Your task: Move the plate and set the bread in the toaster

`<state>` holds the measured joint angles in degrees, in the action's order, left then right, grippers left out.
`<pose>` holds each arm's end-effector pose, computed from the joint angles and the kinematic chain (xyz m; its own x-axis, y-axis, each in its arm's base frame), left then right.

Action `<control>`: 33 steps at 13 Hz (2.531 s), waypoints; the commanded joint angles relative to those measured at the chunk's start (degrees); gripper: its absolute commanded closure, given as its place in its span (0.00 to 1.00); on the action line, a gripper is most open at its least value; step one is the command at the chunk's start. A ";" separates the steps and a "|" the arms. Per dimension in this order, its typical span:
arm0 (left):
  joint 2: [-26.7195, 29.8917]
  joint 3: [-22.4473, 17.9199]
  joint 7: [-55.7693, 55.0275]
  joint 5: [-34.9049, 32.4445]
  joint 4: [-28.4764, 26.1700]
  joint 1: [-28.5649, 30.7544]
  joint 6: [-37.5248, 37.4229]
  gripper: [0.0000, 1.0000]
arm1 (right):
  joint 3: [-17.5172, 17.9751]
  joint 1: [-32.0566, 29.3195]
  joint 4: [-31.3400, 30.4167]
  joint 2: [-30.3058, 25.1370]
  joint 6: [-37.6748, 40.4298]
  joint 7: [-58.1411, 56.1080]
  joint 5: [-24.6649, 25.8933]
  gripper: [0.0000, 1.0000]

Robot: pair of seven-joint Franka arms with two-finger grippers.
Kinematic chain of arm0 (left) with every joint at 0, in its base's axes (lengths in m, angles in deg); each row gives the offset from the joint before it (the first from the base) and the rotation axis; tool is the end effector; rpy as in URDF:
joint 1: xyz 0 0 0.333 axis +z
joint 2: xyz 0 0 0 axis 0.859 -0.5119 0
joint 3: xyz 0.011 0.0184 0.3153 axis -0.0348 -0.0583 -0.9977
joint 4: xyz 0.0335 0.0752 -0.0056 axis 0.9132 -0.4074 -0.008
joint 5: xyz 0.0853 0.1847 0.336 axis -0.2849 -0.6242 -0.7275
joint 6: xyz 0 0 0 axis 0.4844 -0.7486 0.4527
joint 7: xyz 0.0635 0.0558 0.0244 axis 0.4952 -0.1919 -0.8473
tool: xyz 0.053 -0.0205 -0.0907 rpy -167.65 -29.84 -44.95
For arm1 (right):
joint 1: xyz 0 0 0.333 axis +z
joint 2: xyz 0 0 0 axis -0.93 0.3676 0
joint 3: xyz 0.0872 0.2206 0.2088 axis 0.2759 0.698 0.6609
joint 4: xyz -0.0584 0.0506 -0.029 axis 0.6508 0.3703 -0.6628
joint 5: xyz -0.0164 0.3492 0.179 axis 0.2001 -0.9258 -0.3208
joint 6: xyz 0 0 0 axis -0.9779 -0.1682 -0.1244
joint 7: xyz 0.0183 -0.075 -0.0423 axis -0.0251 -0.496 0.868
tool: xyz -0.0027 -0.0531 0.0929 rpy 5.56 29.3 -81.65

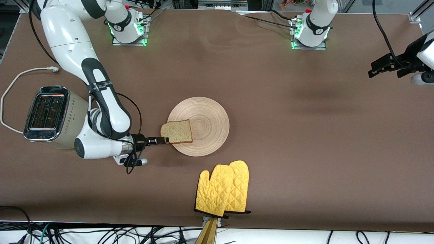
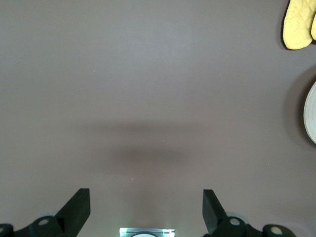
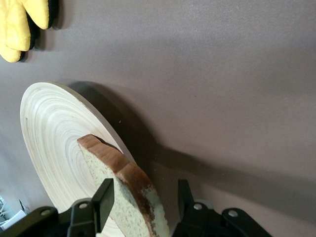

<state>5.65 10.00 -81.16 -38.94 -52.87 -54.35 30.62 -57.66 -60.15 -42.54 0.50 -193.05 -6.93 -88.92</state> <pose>0.5329 0.0086 0.6139 0.9915 0.0618 -0.1145 0.0675 -0.9966 0.0465 0.6885 0.1831 0.1916 0.9660 0.1313 -0.2229 -0.0213 -0.8181 -0.5747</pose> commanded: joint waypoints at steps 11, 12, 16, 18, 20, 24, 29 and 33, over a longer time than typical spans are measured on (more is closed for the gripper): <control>-1.85 -0.34 -0.23 -4.59 5.05 -0.11 -1.39 0.00 | 0.21 0.86 1.61 -2.10 1.45 -0.22 -0.48 1.00; -1.85 -0.25 -0.23 -4.59 4.97 -0.28 -1.57 0.00 | 0.21 0.86 2.22 -2.46 2.68 0.92 -0.30 1.00; -4.13 -0.51 -0.31 -4.85 5.05 -0.20 -1.39 0.00 | 0.12 0.86 3.28 -5.70 8.22 6.28 4.25 1.00; -4.04 -0.77 -0.40 -5.82 5.05 -0.11 -1.22 0.00 | -0.49 0.43 3.28 -7.90 13.22 7.78 6.02 1.00; -4.04 -0.86 -0.49 -5.73 5.14 -0.02 -1.30 0.00 | -3.02 -0.10 3.37 -10.88 18.05 7.70 9.87 1.00; -4.04 -0.95 -0.49 -5.90 5.14 -0.02 -1.30 0.00 | -13.56 0.07 4.76 -15.81 28.86 7.69 12.08 1.00; -4.04 -0.86 -0.49 -6.17 6.37 -0.02 -1.30 0.00 | -20.61 -0.10 16.28 -16.52 40.74 6.91 26.83 1.00; -4.13 -0.95 -0.49 -6.17 6.37 -0.02 -1.22 0.00 | -27.01 -0.02 16.73 -16.61 38.92 2.70 32.65 1.00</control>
<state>2.23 9.01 -81.16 -43.33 -48.35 -54.27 30.57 -81.33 -60.59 -27.21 -16.71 -153.95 -1.30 -57.88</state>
